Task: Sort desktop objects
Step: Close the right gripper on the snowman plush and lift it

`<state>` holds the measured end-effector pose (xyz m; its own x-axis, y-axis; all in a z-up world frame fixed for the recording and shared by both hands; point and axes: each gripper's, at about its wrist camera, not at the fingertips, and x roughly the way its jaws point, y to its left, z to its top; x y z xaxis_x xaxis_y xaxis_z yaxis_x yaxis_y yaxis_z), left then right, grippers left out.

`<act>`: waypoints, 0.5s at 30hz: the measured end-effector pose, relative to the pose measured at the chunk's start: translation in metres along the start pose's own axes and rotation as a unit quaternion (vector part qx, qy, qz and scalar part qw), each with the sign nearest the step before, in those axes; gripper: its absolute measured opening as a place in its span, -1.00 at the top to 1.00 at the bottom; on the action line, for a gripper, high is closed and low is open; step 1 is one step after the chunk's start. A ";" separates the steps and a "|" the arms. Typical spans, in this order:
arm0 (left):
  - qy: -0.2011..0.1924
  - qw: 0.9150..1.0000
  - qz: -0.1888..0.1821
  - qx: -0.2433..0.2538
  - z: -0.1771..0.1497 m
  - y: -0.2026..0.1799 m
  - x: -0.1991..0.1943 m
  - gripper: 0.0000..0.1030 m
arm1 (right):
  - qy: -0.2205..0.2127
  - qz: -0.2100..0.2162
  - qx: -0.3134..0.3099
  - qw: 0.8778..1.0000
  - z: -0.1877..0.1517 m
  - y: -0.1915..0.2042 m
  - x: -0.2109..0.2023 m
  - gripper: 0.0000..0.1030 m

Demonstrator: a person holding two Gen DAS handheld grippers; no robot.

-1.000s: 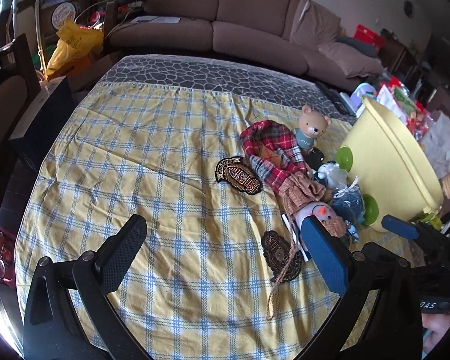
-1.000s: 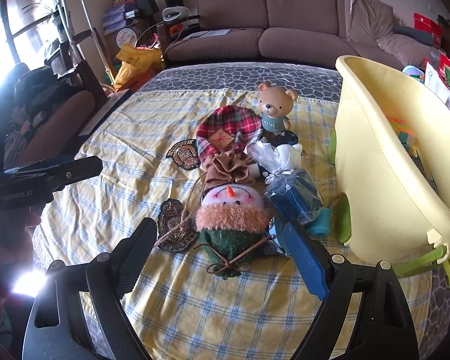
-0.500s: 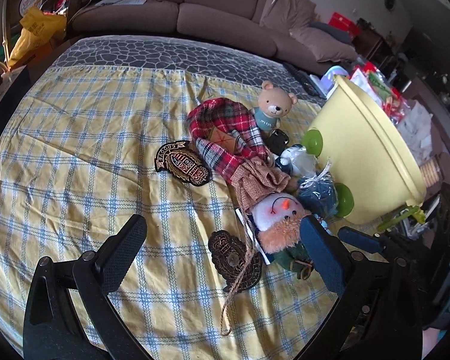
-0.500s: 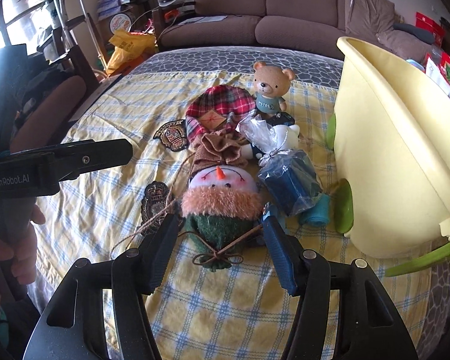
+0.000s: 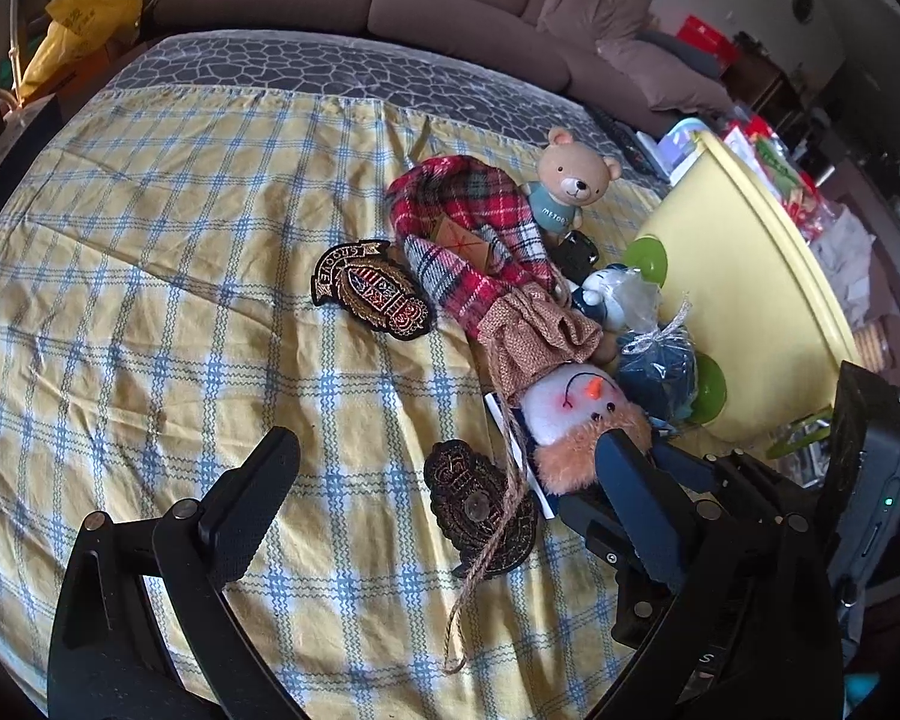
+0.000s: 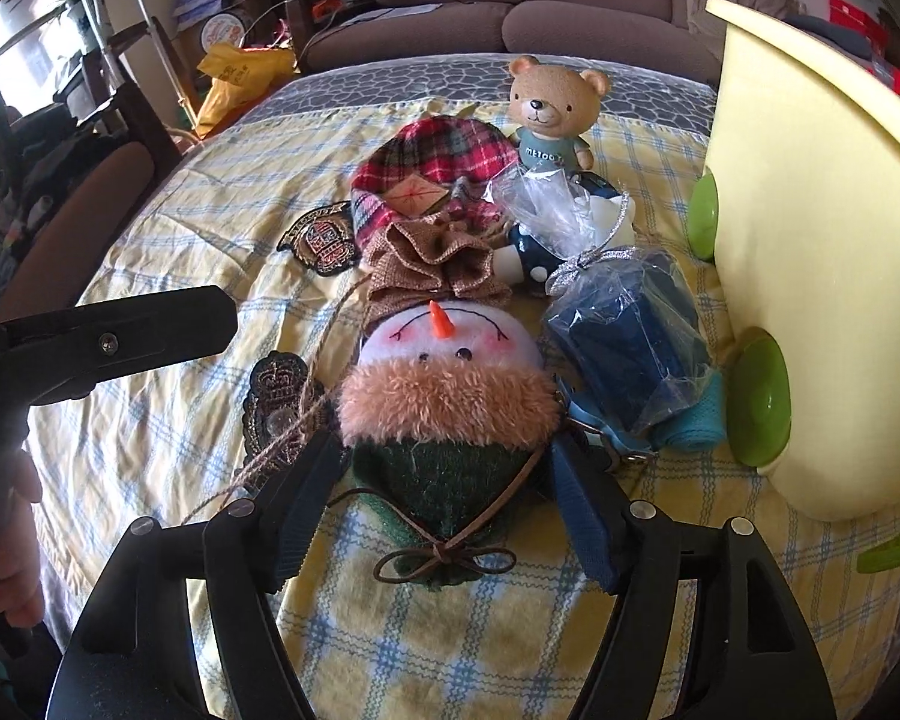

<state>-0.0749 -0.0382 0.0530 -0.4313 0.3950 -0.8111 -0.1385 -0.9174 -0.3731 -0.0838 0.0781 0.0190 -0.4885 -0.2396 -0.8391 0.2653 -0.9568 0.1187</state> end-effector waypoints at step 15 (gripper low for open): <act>0.029 0.983 -0.152 -0.097 0.001 0.026 0.007 -0.92 | -0.059 0.072 0.030 0.995 0.008 -0.015 -0.040 0.08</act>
<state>-0.0825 -0.0593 0.0379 -0.3438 0.6569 -0.6710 -0.0775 -0.7320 -0.6769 -0.0754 0.1009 0.0552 -0.5443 -0.3900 -0.7428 0.2920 -0.9181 0.2681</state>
